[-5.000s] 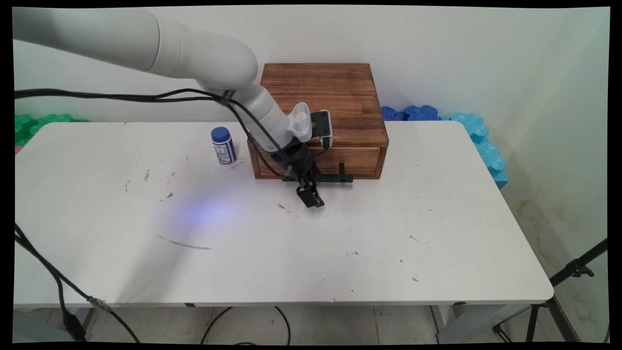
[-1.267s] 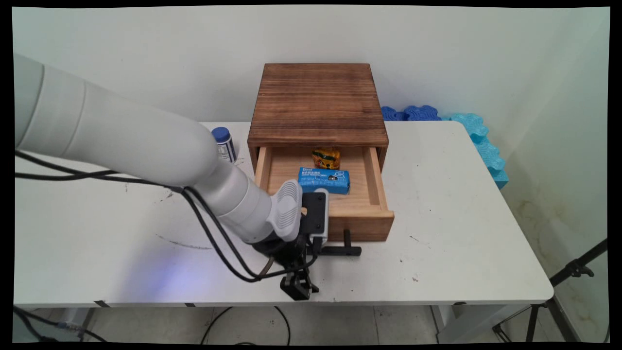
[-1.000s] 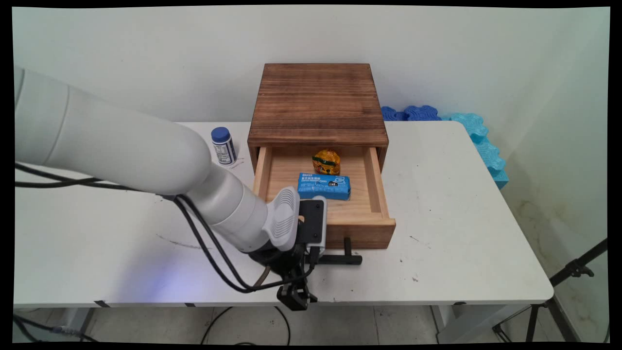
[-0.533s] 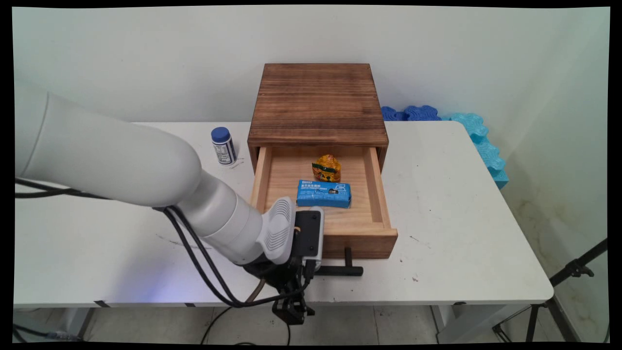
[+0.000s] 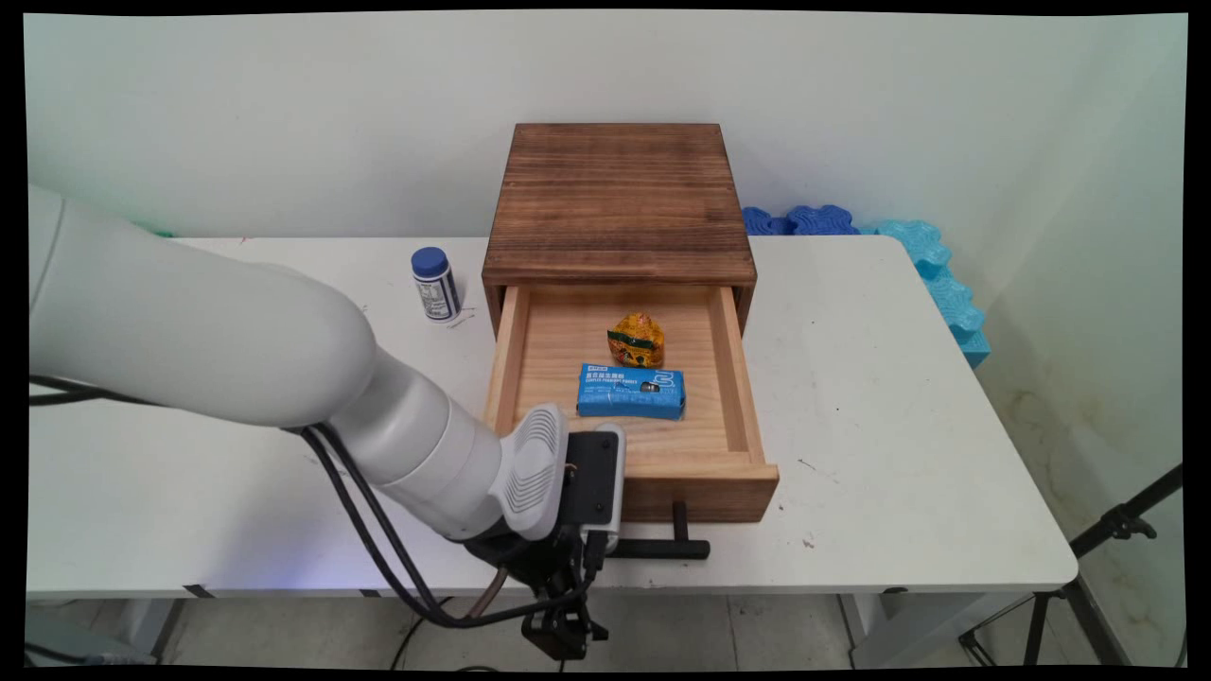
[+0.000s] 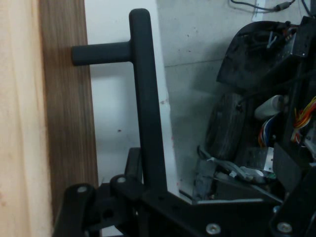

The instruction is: Open the drawer

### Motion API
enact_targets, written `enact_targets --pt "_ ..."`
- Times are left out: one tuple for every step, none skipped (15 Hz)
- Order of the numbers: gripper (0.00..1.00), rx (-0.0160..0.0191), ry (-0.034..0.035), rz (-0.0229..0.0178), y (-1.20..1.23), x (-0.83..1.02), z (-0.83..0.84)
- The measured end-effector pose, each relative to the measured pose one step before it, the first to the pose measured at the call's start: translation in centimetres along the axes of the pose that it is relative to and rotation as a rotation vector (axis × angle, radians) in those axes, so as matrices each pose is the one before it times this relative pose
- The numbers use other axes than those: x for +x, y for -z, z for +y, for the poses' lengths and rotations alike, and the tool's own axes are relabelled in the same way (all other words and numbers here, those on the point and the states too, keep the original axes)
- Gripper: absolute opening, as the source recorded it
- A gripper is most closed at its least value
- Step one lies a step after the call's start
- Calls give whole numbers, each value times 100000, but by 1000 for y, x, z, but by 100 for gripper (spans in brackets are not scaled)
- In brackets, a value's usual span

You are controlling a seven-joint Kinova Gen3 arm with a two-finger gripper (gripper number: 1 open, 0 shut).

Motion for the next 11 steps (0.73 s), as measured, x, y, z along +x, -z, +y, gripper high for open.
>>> enact_targets --pt "100 -198 2 201 -48 -34 151" --pt "100 -204 -67 253 -82 -39 137" --pt "100 -120 -67 226 -89 -47 96" --pt "100 -54 -57 178 -64 -26 49" --pt "100 -69 -103 263 -95 -32 60" --pt "100 -14 -102 274 -98 -33 64" --pt "100 -16 -35 152 -50 -18 38" --pt "100 -144 -42 243 -72 -8 91" --pt "100 -189 -10 304 -70 4 124" --pt "100 -150 -79 243 -56 21 108" --pt "100 -137 -133 266 -63 9 100"
